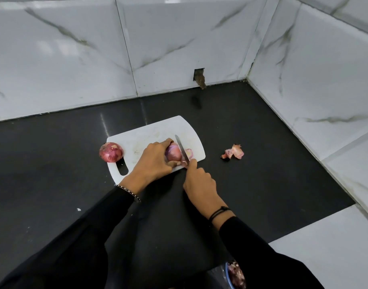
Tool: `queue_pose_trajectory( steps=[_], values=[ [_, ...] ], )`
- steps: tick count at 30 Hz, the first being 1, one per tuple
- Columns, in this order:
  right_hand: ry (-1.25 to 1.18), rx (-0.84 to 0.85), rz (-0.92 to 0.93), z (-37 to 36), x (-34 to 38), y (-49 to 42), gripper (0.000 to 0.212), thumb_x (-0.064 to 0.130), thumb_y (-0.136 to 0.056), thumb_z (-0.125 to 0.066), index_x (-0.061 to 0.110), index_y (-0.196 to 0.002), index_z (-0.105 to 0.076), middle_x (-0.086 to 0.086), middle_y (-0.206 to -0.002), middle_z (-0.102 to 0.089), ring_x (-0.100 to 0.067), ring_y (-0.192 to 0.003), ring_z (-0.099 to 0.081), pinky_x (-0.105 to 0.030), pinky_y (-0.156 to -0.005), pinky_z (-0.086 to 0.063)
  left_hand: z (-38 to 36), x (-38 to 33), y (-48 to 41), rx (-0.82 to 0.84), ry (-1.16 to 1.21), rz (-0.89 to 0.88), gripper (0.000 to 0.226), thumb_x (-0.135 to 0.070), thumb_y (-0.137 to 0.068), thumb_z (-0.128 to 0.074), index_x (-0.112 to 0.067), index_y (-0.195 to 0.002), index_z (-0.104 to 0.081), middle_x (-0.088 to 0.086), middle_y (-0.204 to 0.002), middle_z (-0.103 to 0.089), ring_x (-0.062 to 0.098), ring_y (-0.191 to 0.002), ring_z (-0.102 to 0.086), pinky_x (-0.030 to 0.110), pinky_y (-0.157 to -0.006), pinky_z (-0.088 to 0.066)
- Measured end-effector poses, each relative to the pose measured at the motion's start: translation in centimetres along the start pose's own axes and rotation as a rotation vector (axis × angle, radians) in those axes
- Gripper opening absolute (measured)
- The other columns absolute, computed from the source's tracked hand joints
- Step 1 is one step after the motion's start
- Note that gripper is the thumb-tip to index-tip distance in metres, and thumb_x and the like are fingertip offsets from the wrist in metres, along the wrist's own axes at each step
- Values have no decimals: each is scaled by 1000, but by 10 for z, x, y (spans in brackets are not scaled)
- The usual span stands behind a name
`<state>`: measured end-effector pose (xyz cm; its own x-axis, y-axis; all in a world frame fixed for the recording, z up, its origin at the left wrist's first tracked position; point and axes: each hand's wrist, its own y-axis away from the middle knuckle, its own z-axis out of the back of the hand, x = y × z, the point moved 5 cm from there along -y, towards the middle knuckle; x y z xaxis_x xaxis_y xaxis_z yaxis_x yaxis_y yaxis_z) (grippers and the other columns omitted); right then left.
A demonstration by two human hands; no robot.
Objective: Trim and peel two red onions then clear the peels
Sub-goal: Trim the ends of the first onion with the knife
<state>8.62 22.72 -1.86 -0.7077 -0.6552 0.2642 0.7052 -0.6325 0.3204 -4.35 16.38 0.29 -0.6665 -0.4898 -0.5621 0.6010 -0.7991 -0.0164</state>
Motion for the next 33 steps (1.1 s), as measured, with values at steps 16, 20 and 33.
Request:
queue_pose_trajectory(
  steps=[16, 20, 33],
  values=[
    [-291, 142, -59, 8, -19, -6, 27, 32, -104, -36, 12, -123, -40, -18, -121, -50, -40, -103, -62, -55, -86, -56, -1, -1, 11, 30, -53, 16, 75, -42, -70, -83, -20, -132, -47, 8, -116, -61, 24, -102, -59, 32, -87, -51],
    [-294, 146, -64, 8, -19, -7, 29, 32, -104, -37, 12, -126, -40, -17, -122, -50, -38, -104, -62, -54, -86, -57, 1, -8, 12, 23, -109, -42, 62, -49, -75, -77, -11, -122, -63, 8, -110, -69, 24, -98, -58, 38, -86, -51],
    [-334, 2, -99, 15, -25, 0, 29, 22, -105, -34, 6, -128, -40, -19, -120, -54, -35, -102, -59, -46, -83, -51, 55, 27, 53, -216, 225, 134, 52, -36, -69, -90, -23, -114, -69, -15, -98, -69, -5, -90, -64, -1, -74, -41]
  ],
)
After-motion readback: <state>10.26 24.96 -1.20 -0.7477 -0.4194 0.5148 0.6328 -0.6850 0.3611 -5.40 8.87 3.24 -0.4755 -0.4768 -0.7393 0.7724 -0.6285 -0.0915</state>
